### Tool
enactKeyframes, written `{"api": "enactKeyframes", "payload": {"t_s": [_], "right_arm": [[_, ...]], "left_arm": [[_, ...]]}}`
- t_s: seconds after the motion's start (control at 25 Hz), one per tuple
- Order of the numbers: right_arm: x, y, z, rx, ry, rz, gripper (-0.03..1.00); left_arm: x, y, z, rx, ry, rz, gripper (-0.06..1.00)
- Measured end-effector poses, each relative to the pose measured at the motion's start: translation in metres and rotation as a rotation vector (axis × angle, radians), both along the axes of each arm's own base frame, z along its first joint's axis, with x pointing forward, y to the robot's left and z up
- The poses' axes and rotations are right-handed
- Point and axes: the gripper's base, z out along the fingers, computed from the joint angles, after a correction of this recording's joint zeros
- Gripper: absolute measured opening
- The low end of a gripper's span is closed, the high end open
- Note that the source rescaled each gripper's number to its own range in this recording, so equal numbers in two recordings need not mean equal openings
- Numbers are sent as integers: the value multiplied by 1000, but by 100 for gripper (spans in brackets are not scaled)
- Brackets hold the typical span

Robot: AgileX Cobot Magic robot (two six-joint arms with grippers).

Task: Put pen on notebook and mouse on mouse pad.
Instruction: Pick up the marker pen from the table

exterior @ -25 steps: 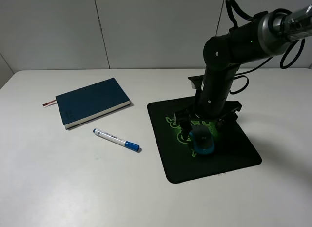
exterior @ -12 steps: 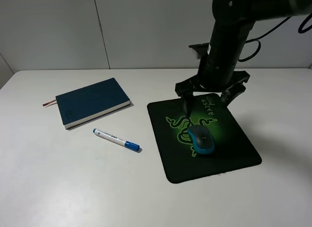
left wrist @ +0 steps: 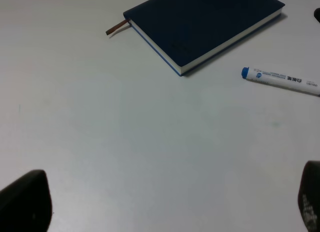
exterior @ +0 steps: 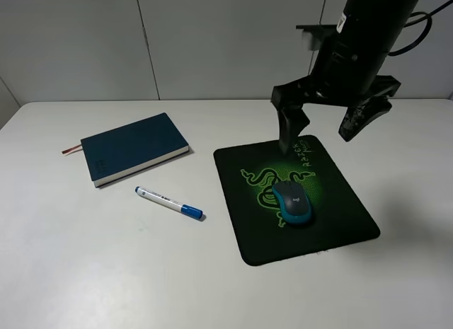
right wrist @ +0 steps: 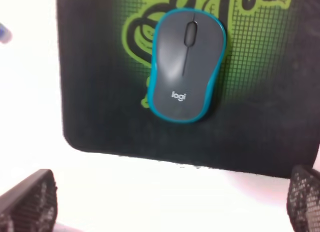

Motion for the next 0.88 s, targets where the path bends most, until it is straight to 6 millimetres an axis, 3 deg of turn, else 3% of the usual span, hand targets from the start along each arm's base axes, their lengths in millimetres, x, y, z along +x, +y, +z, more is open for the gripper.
{"api": "enactKeyframes", "payload": {"t_s": [0.24,0.36,0.88], "right_arm": [[-22,-9,40,88,-99,17,100],[-43,-21,59,115,-160,42,100],[-161,-90,64,165,-315,68,100]], "left_arm": [[0,0,0,0,0,0,98],[0,0,0,0,0,0,98],[0,0,0,0,0,0,98]]}}
